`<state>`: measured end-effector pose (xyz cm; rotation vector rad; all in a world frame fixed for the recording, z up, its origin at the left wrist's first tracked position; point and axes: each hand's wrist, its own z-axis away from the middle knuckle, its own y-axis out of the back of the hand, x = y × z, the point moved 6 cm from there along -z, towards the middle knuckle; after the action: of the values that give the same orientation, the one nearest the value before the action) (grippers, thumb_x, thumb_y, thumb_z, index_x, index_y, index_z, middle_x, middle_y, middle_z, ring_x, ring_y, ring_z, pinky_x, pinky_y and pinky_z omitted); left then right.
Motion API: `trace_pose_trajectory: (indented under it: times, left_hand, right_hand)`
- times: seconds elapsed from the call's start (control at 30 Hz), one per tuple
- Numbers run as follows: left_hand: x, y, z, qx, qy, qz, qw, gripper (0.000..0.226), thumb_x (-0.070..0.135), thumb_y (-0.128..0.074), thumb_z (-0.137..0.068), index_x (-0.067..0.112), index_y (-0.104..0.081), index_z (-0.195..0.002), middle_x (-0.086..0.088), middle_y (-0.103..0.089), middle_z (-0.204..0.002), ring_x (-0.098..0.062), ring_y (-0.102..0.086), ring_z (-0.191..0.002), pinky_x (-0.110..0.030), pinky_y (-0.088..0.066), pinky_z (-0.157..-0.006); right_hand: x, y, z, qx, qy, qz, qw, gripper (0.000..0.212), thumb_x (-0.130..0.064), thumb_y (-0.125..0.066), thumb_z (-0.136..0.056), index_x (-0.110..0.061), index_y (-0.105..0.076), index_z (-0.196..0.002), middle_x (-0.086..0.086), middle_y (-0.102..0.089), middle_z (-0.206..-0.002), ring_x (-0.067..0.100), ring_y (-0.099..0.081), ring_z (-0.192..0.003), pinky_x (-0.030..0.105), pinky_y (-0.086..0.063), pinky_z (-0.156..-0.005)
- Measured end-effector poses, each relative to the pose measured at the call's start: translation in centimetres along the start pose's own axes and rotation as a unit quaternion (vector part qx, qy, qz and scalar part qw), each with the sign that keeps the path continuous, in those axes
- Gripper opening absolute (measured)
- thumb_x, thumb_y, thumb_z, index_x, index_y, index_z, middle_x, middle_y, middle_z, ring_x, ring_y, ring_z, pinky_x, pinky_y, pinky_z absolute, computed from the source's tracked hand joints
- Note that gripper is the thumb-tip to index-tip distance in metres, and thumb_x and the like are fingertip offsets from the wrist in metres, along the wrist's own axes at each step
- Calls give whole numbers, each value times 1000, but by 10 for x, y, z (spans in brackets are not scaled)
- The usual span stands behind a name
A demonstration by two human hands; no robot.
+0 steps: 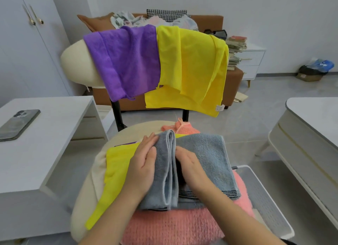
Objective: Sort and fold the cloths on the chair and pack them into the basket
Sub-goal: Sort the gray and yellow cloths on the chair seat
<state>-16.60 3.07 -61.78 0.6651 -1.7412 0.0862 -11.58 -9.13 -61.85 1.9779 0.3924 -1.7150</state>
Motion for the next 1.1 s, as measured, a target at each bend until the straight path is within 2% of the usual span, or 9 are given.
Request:
trace_pose_trajectory:
  times: [0.13,0.3,0.4,0.47,0.63,0.77,0.87,0.97,1.1]
  left_hand:
    - [6,-7,-2,37,23,-12,999,40,9,-37,-100,16,-43,-139,17,-29,-143,2,-16,-140,-11,-10,-110]
    - [1,-3,-7,32,44,-11,998,44,5,-42,-97,16,-42,-140,12,-37,-144,-5,-28,-139,-25,-20,-116]
    - [-13,6,-14,45,93,5,995,42,11,-49,-95,16,-45,-137,3,-48,-138,-6,-49,-120,-19,-38,-97]
    - [-22,8,-16,50,146,54,987,41,9,-51,-95,14,-44,-135,-3,-53,-131,-1,-55,-99,-13,-41,-80]
    - [-31,6,-19,32,237,82,967,42,20,-58,-93,14,-44,-131,-4,-62,-105,-10,-60,-86,-22,-47,-71]
    - [-18,8,-41,-19,166,83,982,32,5,-47,-95,10,-52,-127,-1,-60,-115,-7,-55,-98,-16,-43,-82]
    - [-11,9,-59,-90,103,30,990,22,5,-48,-96,10,-62,-113,-2,-63,-94,-5,-57,-84,-10,-44,-75]
    - [-11,5,-75,-143,77,-3,987,16,4,-52,-93,14,-64,-95,-4,-64,-76,-8,-58,-72,-17,-45,-68]
    - [-14,-4,-91,-169,51,-84,981,13,10,-55,-93,19,-64,-88,12,-59,-50,2,-48,-50,-16,-37,-54]
  right_hand:
    - [3,5,-9,-40,-71,-101,992,20,-27,-54,-94,-16,-68,-105,4,-71,-106,19,-66,-104,36,-51,-93]
    - [24,15,-21,34,-109,-61,992,22,-2,-50,-88,-10,-65,-103,18,-70,-101,35,-66,-98,53,-51,-91]
    - [23,12,-28,50,-75,30,995,24,-13,-47,-90,-18,-63,-107,10,-69,-103,26,-64,-100,50,-48,-92]
    - [17,10,-32,59,-38,83,994,34,-12,-42,-95,-23,-57,-123,4,-66,-111,21,-60,-103,45,-46,-95]
    - [19,6,-37,23,-26,171,985,52,-18,-43,-98,-27,-30,-147,6,-64,-114,21,-58,-106,32,-44,-88]
    - [22,5,-35,-3,-44,147,988,55,-27,-48,-95,-29,-31,-147,-5,-59,-127,11,-54,-116,31,-43,-99]
    - [21,7,-33,-3,-54,98,994,44,-30,-53,-92,-25,-47,-135,-7,-60,-123,8,-56,-114,33,-44,-100]
    - [23,10,-33,5,-68,57,996,33,-21,-56,-92,-21,-56,-125,-7,-66,-112,8,-61,-103,31,-48,-95]
    - [28,8,-37,16,-80,56,995,48,-31,-57,-83,-23,-53,-130,2,-70,-104,19,-66,-97,43,-50,-93]
